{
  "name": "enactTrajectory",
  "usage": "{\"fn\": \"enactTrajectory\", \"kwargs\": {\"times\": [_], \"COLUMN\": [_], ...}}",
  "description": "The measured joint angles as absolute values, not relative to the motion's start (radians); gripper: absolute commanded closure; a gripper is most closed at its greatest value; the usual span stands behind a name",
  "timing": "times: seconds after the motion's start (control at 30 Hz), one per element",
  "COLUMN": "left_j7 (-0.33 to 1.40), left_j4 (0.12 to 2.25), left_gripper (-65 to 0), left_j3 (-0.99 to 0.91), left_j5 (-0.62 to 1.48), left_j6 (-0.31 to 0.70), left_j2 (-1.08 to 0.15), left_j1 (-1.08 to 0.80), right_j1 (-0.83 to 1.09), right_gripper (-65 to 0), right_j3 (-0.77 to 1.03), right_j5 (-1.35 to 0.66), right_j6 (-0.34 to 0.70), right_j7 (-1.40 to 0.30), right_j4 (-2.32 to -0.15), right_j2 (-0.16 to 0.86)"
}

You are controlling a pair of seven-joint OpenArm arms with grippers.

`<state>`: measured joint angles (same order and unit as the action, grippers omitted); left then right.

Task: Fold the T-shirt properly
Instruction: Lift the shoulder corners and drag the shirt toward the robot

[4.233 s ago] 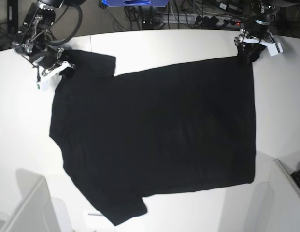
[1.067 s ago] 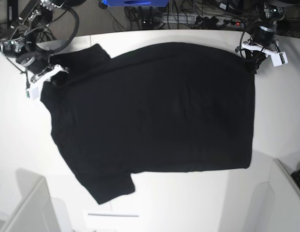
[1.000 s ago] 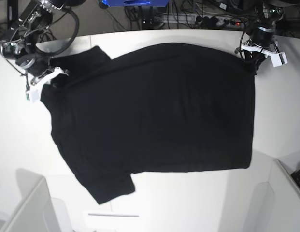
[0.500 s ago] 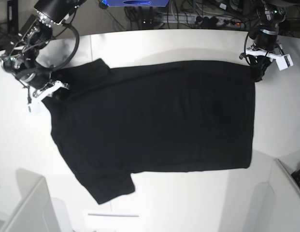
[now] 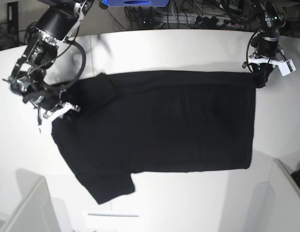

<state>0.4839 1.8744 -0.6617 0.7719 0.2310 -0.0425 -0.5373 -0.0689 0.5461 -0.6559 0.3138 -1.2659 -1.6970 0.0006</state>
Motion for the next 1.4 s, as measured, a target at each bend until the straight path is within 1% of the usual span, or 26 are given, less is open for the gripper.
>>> {"fn": "enactTrajectory", "kwargs": {"times": [0.1, 0.43, 0.53, 0.73, 0.87, 1.0, 1.4], "left_j7": [0.487, 0.486, 0.487, 0.501, 0.618, 0.617, 0.618], "left_j4": [1.872, 1.867, 1.862, 1.859, 1.834, 1.827, 1.811], "left_gripper": [0.0, 0.0, 0.0, 0.0, 0.0, 0.0, 0.0], "left_j3": [-0.661, -0.66, -0.66, -0.661, -0.675, -0.701, -0.699], "left_j5": [0.768, 0.768, 0.768, 0.769, 0.768, 0.767, 0.767], "left_j6": [0.189, 0.186, 0.134, 0.131, 0.134, 0.131, 0.13], "left_j2": [-0.043, -0.048, -0.047, -0.047, -0.049, -0.046, -0.045], "left_j1": [-0.513, -0.463, -0.46, -0.42, -0.366, -0.354, -0.347], "right_j1": [-0.083, -0.133, -0.141, -0.171, -0.179, -0.191, -0.207], "right_gripper": [0.0, 0.0, 0.0, 0.0, 0.0, 0.0, 0.0], "right_j3": [0.546, 0.546, 0.546, 0.545, 0.545, 0.545, 0.545], "right_j5": [-0.653, -0.653, -0.652, -0.655, -0.651, -0.651, -0.651], "right_j6": [0.313, 0.313, 0.313, 0.313, 0.313, 0.313, 0.313], "right_j7": [-1.268, -1.242, -1.242, -1.237, -1.234, -1.235, -1.235], "right_j4": [-1.641, -1.537, -1.529, -1.496, -1.461, -1.456, -1.456], "right_j2": [0.0, 0.002, 0.01, 0.019, 0.03, 0.03, 0.033]}}
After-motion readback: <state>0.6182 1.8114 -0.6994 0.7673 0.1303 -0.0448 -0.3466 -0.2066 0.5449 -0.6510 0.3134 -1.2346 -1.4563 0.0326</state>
